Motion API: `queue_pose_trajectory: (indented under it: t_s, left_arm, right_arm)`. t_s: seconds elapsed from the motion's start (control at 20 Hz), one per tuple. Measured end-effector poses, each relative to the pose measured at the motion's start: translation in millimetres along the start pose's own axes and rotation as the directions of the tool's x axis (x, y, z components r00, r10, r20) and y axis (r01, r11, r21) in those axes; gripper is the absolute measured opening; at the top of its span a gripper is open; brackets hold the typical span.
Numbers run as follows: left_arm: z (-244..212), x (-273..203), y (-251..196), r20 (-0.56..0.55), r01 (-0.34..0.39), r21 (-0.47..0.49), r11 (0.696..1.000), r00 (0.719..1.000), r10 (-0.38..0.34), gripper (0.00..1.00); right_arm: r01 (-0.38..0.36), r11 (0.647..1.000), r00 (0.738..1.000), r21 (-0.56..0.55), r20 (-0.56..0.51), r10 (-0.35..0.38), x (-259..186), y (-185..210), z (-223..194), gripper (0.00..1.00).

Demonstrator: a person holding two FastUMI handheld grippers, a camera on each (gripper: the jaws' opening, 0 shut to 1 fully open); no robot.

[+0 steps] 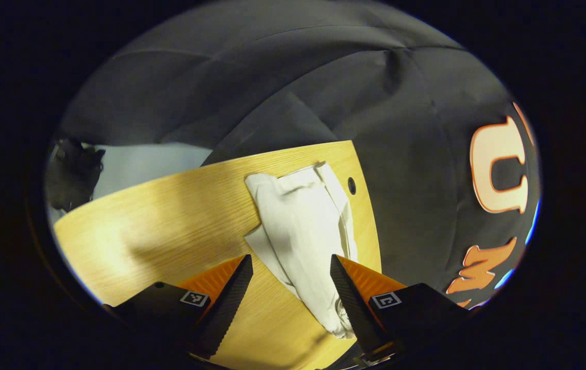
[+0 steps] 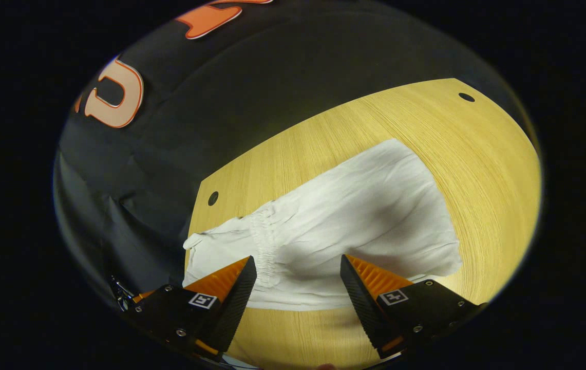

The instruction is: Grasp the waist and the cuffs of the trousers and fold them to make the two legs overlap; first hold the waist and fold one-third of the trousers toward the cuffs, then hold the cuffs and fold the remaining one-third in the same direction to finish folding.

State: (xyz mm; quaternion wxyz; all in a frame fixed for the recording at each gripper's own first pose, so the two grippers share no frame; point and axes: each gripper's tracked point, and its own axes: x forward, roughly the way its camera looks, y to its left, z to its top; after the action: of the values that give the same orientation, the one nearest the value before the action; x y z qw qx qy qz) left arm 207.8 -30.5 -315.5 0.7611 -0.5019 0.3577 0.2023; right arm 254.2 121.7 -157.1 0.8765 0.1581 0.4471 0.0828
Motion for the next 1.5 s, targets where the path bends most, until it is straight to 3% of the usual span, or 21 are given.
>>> queue_pose_trajectory:
  t_s: [0.35,0.55,0.75,0.8,0.85,0.95,1.15,1.3,1.5]
  left_arm:
    - [1,30,14,-0.002,-0.051,-0.064,0.997,0.999,0.051,0.99]
    - [-1,49,4,-0.022,-0.033,-0.107,0.994,0.999,0.031,0.99]
    - [5,65,-8,-0.021,-0.037,-0.074,0.997,0.999,0.036,0.99]
    - [4,70,-12,-0.027,-0.039,-0.063,0.997,0.999,0.037,0.92]
    - [2,74,-14,-0.034,-0.045,-0.046,0.998,0.998,0.043,0.96]
    - [0,83,-9,-0.049,-0.092,-0.008,0.996,0.995,0.092,0.79]
    - [-4,97,-9,-0.055,-0.143,0.041,0.989,0.988,0.145,0.07]
    - [6,95,-45,-0.017,-0.043,0.12,0.992,0.999,0.046,0.04]
    - [9,83,-90,0.009,0.007,0.295,0.955,1.0,-0.01,0.04]
  right_arm:
    - [0.011,0.998,1.0,0.063,0.001,-0.011,-3,-28,14,0.98]
    - [0.026,0.995,0.999,0.1,0.019,-0.028,-6,-43,25,0.99]
    - [0.015,0.988,1.0,0.153,0.022,-0.019,-8,-49,32,0.99]
    - [0.015,0.987,0.999,0.161,0.026,-0.02,-10,-52,33,0.99]
    - [0.018,0.986,0.999,0.167,0.027,-0.023,-10,-55,33,0.99]
    - [0.023,0.983,0.999,0.181,0.03,-0.029,-14,-61,35,0.99]
    - [0.034,0.979,0.998,0.199,0.045,-0.044,-23,-74,34,0.99]
    - [0.054,0.979,0.996,0.195,0.055,-0.066,-31,-87,34,0.98]
    - [0.073,0.982,0.994,0.175,0.069,-0.086,-42,-101,37,0.99]
